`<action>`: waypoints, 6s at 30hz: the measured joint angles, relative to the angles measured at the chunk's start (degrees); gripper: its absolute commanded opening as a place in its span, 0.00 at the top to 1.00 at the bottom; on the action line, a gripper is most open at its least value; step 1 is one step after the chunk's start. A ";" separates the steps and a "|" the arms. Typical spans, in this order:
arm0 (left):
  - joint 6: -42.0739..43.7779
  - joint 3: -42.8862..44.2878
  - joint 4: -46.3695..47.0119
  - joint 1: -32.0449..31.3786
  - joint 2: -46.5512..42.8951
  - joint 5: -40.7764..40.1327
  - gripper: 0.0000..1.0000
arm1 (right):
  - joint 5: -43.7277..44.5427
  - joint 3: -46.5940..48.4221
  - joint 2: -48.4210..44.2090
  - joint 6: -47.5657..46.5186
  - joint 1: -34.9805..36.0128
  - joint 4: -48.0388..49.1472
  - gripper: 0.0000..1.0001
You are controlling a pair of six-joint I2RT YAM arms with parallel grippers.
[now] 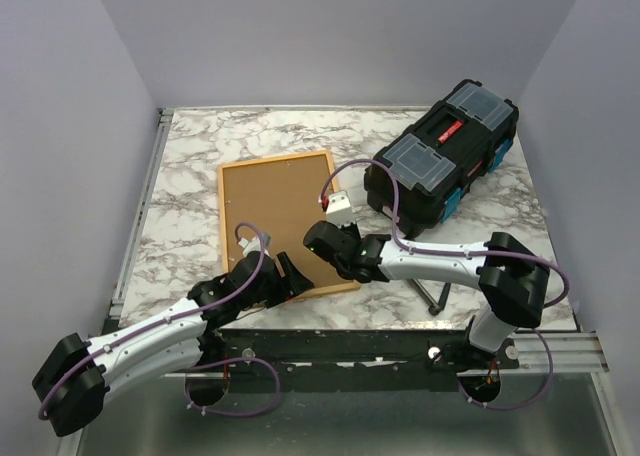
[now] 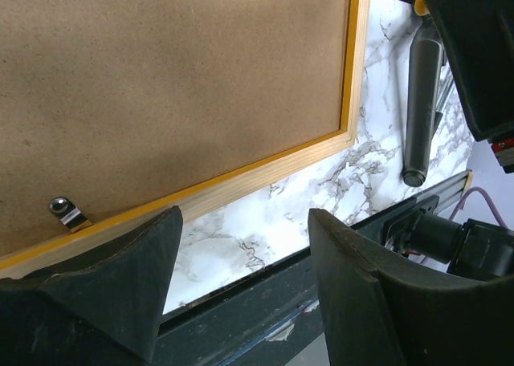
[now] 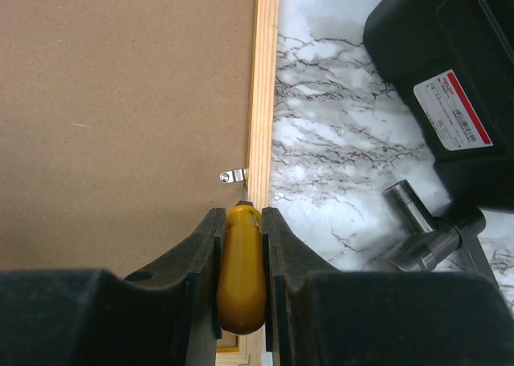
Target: Take the photo out of the frame
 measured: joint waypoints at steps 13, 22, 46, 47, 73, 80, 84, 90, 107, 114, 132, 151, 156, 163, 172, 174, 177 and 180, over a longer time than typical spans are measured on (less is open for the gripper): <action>12.02 2.36 -0.85 0.00 0.22 2.45 0.30 | -1.27 -1.51 0.59 -8.28 -0.42 8.09 0.99; 32.41 4.94 11.82 -1.57 2.78 4.28 0.33 | -5.40 -3.54 -4.55 -6.80 -0.76 8.02 0.99; 38.12 0.37 37.66 -7.63 24.70 4.83 0.67 | -9.62 -6.03 -4.74 -6.71 -4.26 10.32 0.99; 37.75 0.26 37.66 -7.65 24.94 4.83 0.67 | -9.60 -6.03 -4.68 -6.82 -4.26 10.47 0.99; 36.46 3.08 30.82 -6.38 16.81 5.81 0.37 | -11.17 -4.15 -8.28 -6.27 -4.26 7.10 0.99; 36.46 2.95 31.80 -4.72 25.81 5.75 0.41 | -11.41 -4.15 -7.06 -6.23 -4.26 7.82 0.99; 36.04 2.95 35.21 -4.59 28.06 5.79 0.43 | -11.54 -4.15 -5.88 -6.23 -4.26 8.31 0.99; 34.93 1.70 38.51 -4.55 28.76 5.77 0.46 | -11.54 -4.22 -4.87 -6.25 -4.26 9.44 0.99; 33.20 -0.02 41.33 -4.44 28.65 5.77 0.47 | -10.01 -4.20 -2.78 -6.47 -4.63 11.80 0.99; 32.83 -0.39 42.16 -4.42 28.76 5.77 0.47 | -10.12 -4.72 -3.41 -6.45 -4.66 11.32 0.99; 32.28 -1.33 43.93 -4.22 28.81 5.79 0.48 | -8.33 -4.52 -2.62 -6.54 -4.90 12.04 0.99; 32.17 -1.64 44.48 -4.22 28.81 5.84 0.46 | -8.52 -6.38 -1.36 -9.55 -5.51 20.55 0.99; 31.50 -1.64 42.14 -4.22 26.62 6.86 0.40 | -8.52 -5.90 -2.54 -9.55 -5.49 17.79 0.99; 28.85 -0.87 32.63 -4.15 15.58 8.13 0.25 | -10.45 -2.78 -5.18 -10.64 -8.17 15.15 0.99; 22.53 8.57 5.01 12.11 -0.20 3.02 0.06 | -13.35 8.15 1.49 -13.51 -11.63 12.70 0.99; 21.07 10.43 -1.42 17.55 -2.78 -0.59 0.05 | -14.58 9.84 2.62 -13.90 -11.76 12.52 0.99; 20.15 13.00 -8.94 28.63 -3.04 -3.80 0.05 | -16.09 10.78 2.80 -14.23 -12.00 12.09 0.99; 20.33 15.19 -13.05 37.90 1.57 -3.98 0.05 | -17.66 10.95 2.80 -14.40 -12.09 12.04 0.99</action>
